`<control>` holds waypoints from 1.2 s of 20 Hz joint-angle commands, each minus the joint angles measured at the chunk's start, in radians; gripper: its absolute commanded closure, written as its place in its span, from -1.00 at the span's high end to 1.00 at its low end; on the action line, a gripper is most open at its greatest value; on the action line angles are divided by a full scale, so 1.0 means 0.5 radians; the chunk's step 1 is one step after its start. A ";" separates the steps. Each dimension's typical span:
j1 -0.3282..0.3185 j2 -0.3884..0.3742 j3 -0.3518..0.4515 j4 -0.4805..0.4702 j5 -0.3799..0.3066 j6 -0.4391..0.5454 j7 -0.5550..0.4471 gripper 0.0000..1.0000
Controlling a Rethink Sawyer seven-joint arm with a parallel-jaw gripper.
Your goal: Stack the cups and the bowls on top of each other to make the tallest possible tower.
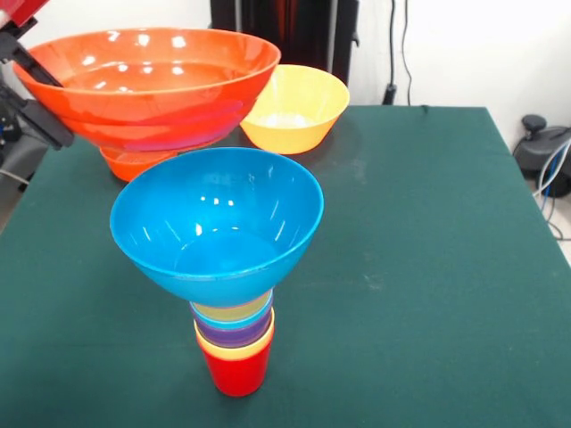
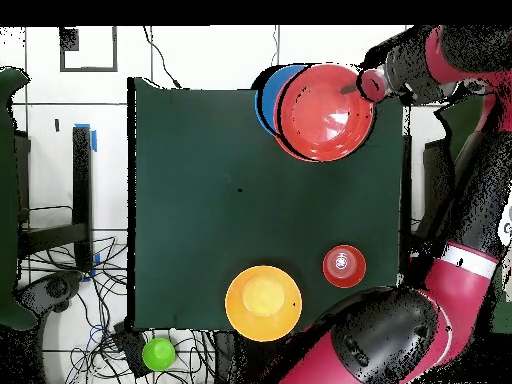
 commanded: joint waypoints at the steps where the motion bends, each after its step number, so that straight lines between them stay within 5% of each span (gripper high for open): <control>1: 0.115 -0.060 0.112 -0.040 -0.081 0.273 0.534 -1.00; 12: 0.126 -0.014 0.331 -0.147 -0.264 0.446 0.621 -1.00; 24: 0.078 0.059 0.897 -0.280 -0.816 0.581 0.660 -1.00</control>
